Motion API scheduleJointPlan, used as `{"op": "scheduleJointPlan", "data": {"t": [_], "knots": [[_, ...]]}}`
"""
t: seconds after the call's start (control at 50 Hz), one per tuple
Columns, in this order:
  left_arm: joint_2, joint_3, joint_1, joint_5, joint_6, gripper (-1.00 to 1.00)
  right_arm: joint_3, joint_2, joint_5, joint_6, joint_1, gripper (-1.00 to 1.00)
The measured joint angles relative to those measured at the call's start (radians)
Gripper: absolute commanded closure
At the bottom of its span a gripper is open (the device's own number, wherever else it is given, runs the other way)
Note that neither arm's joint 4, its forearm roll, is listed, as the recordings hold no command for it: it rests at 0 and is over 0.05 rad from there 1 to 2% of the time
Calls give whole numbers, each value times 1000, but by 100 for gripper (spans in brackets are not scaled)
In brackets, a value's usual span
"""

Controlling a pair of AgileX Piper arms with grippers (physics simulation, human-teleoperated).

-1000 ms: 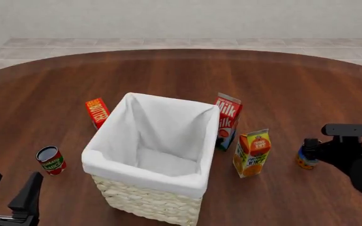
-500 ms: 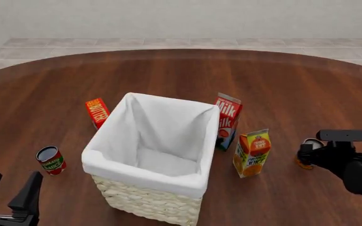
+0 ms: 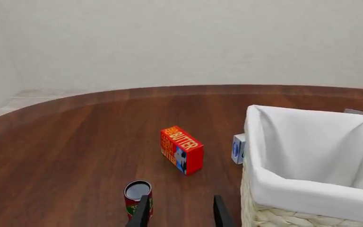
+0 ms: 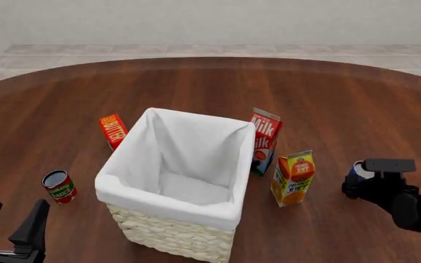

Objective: Pick up the alphabet soup and the tomato sauce, and put them in the basket.

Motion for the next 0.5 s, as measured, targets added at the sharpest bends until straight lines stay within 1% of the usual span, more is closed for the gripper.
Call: {"op": "scheduleJointPlan", "data": {"t": [0.02, 0.04, 0.32, 0.5], "knots": [[0, 0, 0, 0, 0, -100, 0, 3, -2, 0, 0, -100], [-1, 0, 0, 1, 0, -100, 1, 6, -4, -1, 0, 100], [0, 0, -1, 2, 0, -100, 10, 0, -11, -18, -1, 100], [8, 0, -2, -6, 0, -100, 10, -44, 17, -19, 4, 100]]}}
